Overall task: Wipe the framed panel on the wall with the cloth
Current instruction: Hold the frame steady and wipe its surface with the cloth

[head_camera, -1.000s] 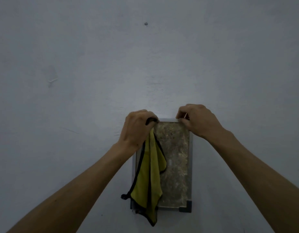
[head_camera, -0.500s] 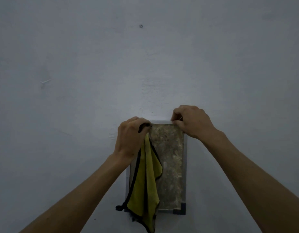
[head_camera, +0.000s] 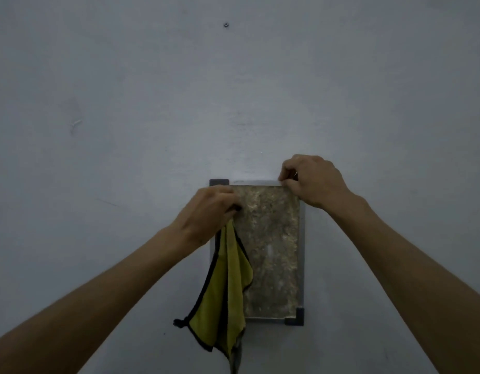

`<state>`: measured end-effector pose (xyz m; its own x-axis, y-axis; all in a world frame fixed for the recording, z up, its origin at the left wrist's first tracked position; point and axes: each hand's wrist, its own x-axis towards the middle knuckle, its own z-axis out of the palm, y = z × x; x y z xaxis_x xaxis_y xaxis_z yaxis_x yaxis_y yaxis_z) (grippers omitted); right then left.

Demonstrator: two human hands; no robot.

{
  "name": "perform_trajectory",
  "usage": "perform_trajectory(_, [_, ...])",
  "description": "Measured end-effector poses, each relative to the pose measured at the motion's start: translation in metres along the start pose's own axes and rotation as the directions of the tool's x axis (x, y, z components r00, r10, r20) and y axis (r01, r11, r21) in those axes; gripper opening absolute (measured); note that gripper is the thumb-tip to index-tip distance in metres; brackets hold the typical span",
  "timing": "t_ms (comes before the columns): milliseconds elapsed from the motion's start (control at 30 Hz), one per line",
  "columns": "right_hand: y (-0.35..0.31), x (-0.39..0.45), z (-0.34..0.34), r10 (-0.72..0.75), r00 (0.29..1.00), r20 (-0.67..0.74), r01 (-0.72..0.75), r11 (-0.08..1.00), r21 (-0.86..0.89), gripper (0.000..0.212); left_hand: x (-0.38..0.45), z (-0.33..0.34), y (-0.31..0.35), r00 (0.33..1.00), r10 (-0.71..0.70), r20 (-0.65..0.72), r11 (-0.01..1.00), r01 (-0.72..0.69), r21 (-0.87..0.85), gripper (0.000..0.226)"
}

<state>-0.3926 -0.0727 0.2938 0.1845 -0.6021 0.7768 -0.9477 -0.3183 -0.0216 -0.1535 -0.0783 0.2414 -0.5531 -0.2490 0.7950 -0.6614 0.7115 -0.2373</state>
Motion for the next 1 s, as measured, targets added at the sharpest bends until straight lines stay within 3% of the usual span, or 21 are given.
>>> perform_trajectory(67, [-0.001, -0.001, 0.0, -0.004, 1.0, -0.006, 0.004, 1.0, -0.003, 0.006, 0.006, -0.007, -0.009, 1.0, 0.003, 0.004, 1.0, -0.003, 0.018, 0.013])
perform_trajectory(200, [-0.002, -0.001, 0.001, 0.0, 1.0, -0.011, 0.0, 1.0, 0.001, 0.006, 0.007, -0.009, -0.02, 0.961, -0.165, -0.221, 0.985, 0.15, -0.085, 0.013])
perform_trajectory(367, [-0.001, -0.001, 0.001, 0.008, 1.0, 0.0, -0.008, 1.0, 0.002, 0.006, -0.009, -0.005, -0.013, 1.0, -0.012, 0.02, 1.0, 0.012, -0.009, 0.015])
perform_trajectory(433, [-0.001, -0.001, 0.001, 0.01, 1.0, -0.006, -0.01, 1.0, 0.009, 0.006, -0.005, -0.008, -0.017, 0.998, -0.029, -0.058, 0.999, 0.03, 0.017, 0.012])
perform_trajectory(500, [-0.001, -0.001, 0.002, 0.011, 1.0, -0.013, -0.01, 1.0, 0.016, 0.006, 0.0, -0.009, -0.021, 0.969, -0.122, -0.216, 0.992, 0.121, -0.02, 0.011])
perform_trajectory(567, [-0.001, -0.001, 0.002, 0.011, 1.0, -0.012, -0.011, 1.0, 0.015, 0.006, -0.002, -0.006, -0.021, 0.942, -0.191, -0.275, 0.981, 0.177, -0.076, 0.012])
perform_trajectory(733, [0.0, -0.001, 0.002, 0.015, 1.0, -0.01, -0.015, 1.0, 0.019, 0.006, -0.017, -0.006, -0.017, 0.999, -0.045, 0.004, 0.999, 0.045, -0.004, 0.014])
perform_trajectory(867, [-0.001, -0.003, 0.002, 0.016, 1.0, -0.015, -0.015, 1.0, 0.025, 0.006, -0.024, -0.008, -0.024, 0.961, -0.169, -0.217, 0.986, 0.166, -0.031, 0.013])
perform_trajectory(900, [-0.001, -0.002, 0.002, 0.016, 1.0, -0.014, -0.015, 1.0, 0.025, 0.006, -0.028, -0.004, -0.021, 0.957, -0.183, -0.225, 0.983, 0.177, -0.05, 0.014])
perform_trajectory(1000, [-0.001, -0.003, 0.002, 0.015, 1.0, -0.014, -0.014, 1.0, 0.023, 0.006, -0.039, 0.006, -0.01, 0.99, -0.115, -0.08, 0.993, 0.112, -0.041, 0.013])
